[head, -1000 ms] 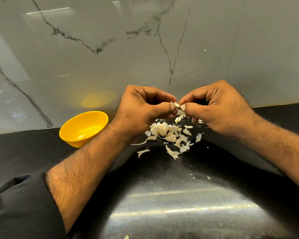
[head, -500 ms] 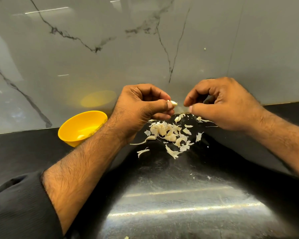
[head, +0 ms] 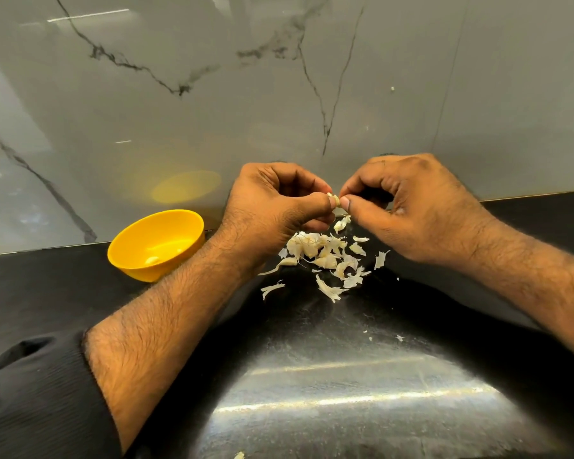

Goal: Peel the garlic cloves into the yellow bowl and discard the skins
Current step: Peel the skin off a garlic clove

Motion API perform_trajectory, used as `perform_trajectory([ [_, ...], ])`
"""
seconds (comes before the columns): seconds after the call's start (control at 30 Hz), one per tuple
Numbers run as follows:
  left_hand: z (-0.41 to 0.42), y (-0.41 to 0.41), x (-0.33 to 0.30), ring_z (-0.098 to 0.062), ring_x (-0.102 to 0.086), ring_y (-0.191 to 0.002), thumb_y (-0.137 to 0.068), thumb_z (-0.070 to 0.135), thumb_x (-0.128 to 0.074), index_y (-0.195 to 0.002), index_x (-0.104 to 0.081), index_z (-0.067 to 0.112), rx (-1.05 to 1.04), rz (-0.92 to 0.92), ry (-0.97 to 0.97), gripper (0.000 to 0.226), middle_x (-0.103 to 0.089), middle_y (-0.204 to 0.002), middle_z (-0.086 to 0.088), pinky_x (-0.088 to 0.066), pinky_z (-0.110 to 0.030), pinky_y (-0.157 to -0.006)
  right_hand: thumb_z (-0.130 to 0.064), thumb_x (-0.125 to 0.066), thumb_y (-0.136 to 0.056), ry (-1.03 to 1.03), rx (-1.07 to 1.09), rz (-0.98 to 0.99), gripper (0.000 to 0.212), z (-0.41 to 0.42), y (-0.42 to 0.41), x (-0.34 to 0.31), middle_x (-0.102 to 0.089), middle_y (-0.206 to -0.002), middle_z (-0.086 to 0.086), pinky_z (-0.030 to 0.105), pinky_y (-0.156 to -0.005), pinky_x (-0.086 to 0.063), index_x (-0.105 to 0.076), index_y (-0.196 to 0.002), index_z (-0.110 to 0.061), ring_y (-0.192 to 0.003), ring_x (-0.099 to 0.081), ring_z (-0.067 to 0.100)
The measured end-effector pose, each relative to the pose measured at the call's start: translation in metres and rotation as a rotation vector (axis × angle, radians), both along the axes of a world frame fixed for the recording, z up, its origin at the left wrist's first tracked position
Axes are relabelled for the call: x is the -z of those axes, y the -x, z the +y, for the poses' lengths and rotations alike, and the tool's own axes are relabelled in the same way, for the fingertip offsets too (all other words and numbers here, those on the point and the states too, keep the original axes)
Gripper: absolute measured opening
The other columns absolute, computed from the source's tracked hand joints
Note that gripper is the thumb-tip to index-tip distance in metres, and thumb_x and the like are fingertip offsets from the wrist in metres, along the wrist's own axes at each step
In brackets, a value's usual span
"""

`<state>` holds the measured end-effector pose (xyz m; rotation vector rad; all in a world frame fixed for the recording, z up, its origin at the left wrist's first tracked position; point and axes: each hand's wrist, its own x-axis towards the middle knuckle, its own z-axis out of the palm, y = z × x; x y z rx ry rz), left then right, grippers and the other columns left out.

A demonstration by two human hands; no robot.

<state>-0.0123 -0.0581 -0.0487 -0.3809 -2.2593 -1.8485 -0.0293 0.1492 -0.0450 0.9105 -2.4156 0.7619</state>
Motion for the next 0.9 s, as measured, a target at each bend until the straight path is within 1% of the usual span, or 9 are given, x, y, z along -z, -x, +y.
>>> perform_trajectory([
  [0.13, 0.002, 0.000, 0.001, -0.031, -0.079, -0.074, -0.086, -0.003, -0.083, -0.095, -0.076, -0.006, -0.012, -0.002, -0.001, 0.012, -0.078, -0.081, -0.018, -0.066, -0.035, -0.067, -0.036, -0.061, -0.097, -0.043, 0.001, 0.014, 0.017, -0.002, -0.001, 0.001, -0.064, -0.082, -0.013, 0.031, -0.069, -0.057, -0.073, -0.096, -0.024, -0.076, -0.061, 0.003],
  [0.3, 0.005, -0.001, 0.002, -0.032, -0.079, -0.073, -0.085, -0.002, -0.084, -0.093, -0.076, -0.006, -0.053, 0.004, -0.010, 0.011, -0.078, -0.078, -0.018, -0.066, -0.035, -0.066, -0.038, -0.057, -0.098, -0.093, 0.010, 0.039, 0.020, -0.003, 0.001, 0.002, -0.060, -0.082, -0.015, 0.027, -0.069, -0.052, -0.072, -0.097, -0.024, -0.076, -0.057, 0.002],
  [0.47, 0.010, -0.003, 0.003, -0.034, -0.079, -0.075, -0.084, -0.004, -0.084, -0.089, -0.075, -0.007, -0.070, -0.022, -0.072, 0.011, -0.077, -0.080, -0.020, -0.065, -0.033, -0.065, -0.034, -0.059, -0.098, -0.044, 0.021, 0.018, 0.017, -0.005, 0.001, 0.005, -0.061, -0.083, -0.015, 0.030, -0.069, -0.055, -0.072, -0.098, -0.023, -0.077, -0.059, 0.003],
  [0.6, 0.012, -0.003, 0.004, -0.032, -0.079, -0.075, -0.084, -0.004, -0.084, -0.089, -0.075, -0.006, -0.073, -0.032, -0.104, 0.010, -0.077, -0.081, -0.020, -0.065, -0.032, -0.065, -0.030, -0.059, -0.099, -0.008, 0.025, 0.014, 0.016, -0.005, 0.002, 0.006, -0.062, -0.082, -0.014, 0.033, -0.068, -0.056, -0.073, -0.097, -0.022, -0.076, -0.059, 0.003],
  [0.83, 0.014, -0.006, 0.003, -0.030, -0.080, -0.073, -0.084, -0.004, -0.083, -0.088, -0.076, -0.005, -0.098, -0.015, -0.084, 0.009, -0.078, -0.079, -0.017, -0.064, -0.030, -0.064, -0.031, -0.056, -0.100, -0.054, 0.029, 0.007, 0.015, -0.005, 0.003, 0.006, -0.059, -0.083, -0.016, 0.029, -0.069, -0.054, -0.069, -0.097, -0.024, -0.077, -0.058, 0.002],
  [0.9, 0.014, -0.006, 0.003, -0.030, -0.080, -0.074, -0.084, -0.004, -0.083, -0.088, -0.076, -0.005, -0.096, -0.021, -0.096, 0.009, -0.078, -0.080, -0.017, -0.064, -0.029, -0.063, -0.030, -0.057, -0.100, -0.036, 0.039, -0.015, 0.014, -0.004, 0.003, 0.006, -0.061, -0.082, -0.015, 0.025, -0.067, -0.050, -0.070, -0.097, -0.024, -0.076, -0.058, 0.002],
])
